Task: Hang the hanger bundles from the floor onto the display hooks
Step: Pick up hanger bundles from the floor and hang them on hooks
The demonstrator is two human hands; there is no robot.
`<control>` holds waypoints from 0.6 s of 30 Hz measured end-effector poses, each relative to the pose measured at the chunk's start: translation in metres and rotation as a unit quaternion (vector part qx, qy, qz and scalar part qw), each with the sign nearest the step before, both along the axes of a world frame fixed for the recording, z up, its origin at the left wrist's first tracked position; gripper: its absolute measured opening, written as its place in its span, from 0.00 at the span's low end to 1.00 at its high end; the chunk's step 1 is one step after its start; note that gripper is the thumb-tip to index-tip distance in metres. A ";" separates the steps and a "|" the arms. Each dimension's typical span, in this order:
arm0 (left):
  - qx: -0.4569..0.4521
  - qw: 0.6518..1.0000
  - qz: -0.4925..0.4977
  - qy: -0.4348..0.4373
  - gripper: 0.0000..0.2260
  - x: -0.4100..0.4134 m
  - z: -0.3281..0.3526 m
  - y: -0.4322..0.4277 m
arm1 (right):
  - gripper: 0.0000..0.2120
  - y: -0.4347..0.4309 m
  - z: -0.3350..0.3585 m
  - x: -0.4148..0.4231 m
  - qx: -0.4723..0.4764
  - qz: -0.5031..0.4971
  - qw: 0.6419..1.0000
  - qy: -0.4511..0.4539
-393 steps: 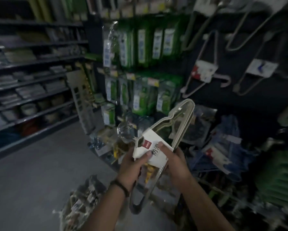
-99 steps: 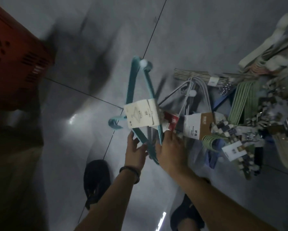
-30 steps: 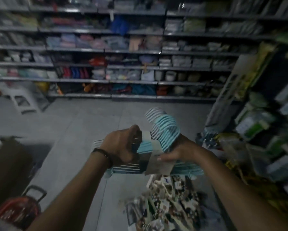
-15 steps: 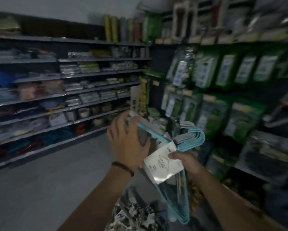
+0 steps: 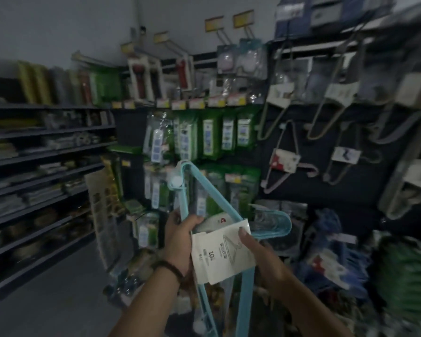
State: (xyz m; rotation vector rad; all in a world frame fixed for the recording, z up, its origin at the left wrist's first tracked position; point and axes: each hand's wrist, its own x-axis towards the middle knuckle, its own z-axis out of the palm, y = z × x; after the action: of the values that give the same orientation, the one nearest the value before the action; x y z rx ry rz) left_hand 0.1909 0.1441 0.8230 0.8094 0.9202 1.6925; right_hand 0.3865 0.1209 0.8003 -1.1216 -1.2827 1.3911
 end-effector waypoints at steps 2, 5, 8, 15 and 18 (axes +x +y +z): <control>0.000 0.998 0.031 0.047 0.21 0.029 0.009 0.015 | 0.40 0.002 0.009 0.030 0.010 -0.027 0.992 -0.123; 0.014 0.992 0.041 0.120 0.20 0.074 0.024 0.043 | 0.34 0.009 0.021 0.089 0.094 -0.078 0.874 -0.471; 0.018 0.988 0.019 0.153 0.14 0.117 0.034 0.072 | 0.26 0.023 0.057 0.131 0.212 -0.238 0.767 -0.558; 0.045 0.980 -0.004 0.194 0.14 0.203 0.049 0.131 | 0.17 0.127 0.103 0.168 0.308 -0.214 0.758 -0.533; 0.050 0.973 -0.011 0.224 0.21 0.216 0.050 0.159 | 0.12 0.173 0.107 0.186 0.296 -0.223 0.752 -0.545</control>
State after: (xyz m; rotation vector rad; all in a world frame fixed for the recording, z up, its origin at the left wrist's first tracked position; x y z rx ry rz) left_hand 0.4065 0.3033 0.8727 1.3006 1.1266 1.5731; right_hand 0.5727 0.2940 0.9071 -1.6592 -1.8506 -0.2066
